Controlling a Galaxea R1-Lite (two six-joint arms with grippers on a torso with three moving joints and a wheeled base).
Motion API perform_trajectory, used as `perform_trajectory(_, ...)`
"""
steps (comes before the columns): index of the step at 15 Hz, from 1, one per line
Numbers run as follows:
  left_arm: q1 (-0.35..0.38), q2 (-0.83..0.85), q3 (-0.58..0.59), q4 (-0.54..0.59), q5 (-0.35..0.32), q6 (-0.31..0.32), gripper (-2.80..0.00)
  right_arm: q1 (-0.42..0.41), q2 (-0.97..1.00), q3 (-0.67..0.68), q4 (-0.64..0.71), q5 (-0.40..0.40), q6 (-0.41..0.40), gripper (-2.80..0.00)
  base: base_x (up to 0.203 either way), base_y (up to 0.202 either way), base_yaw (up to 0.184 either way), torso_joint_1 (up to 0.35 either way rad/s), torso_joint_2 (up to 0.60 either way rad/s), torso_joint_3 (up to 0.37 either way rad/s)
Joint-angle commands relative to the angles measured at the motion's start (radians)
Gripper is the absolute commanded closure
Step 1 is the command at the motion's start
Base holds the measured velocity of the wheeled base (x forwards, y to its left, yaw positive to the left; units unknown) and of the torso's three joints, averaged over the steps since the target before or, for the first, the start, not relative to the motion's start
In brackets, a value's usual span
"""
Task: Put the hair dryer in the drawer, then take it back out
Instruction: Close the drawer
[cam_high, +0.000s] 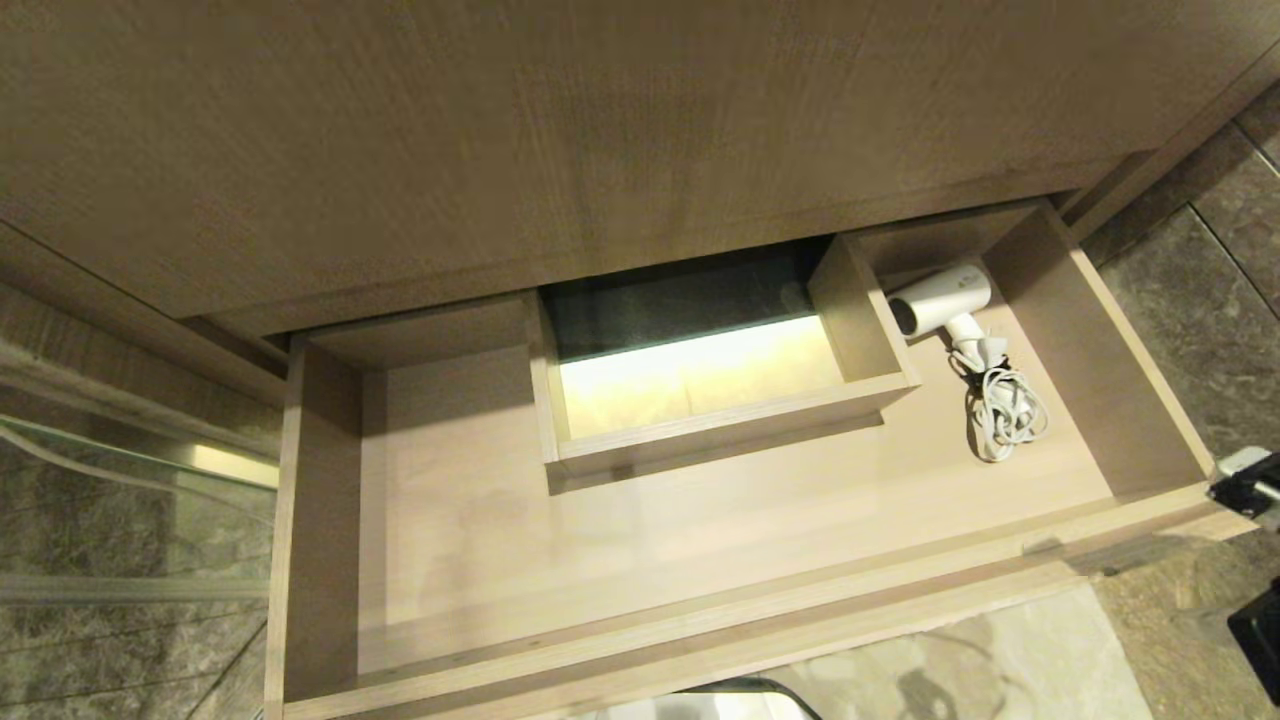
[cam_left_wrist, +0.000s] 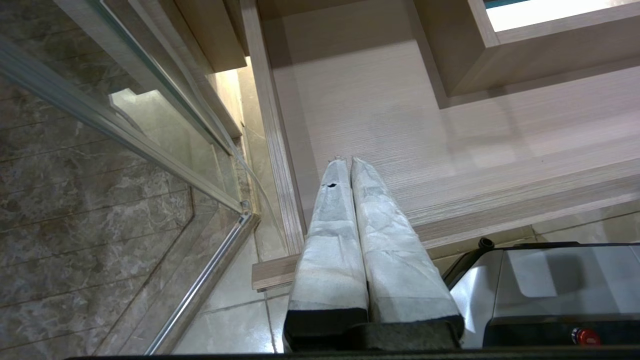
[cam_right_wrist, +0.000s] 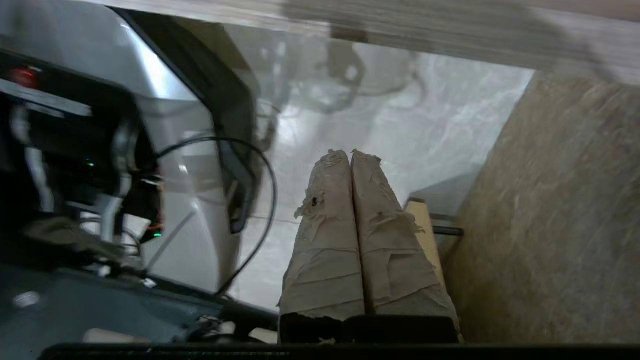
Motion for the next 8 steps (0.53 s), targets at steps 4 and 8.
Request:
perform_trajectory(4,0.000,0.000,0.000,0.000,0.000,-0.001,0.00,-0.014,0.241,-0.003,-0.105,-0.038,-0.074,0.00,0.000,0.000,0.000,0.000,0.00,0.000)
perform_trajectory(8,0.000,-0.001,0.000,0.000,0.000,-0.001,0.00,-0.017,0.335,-0.073,-0.252,-0.034,-0.070,0.00,0.000,0.000,0.000,0.000,0.00,0.000)
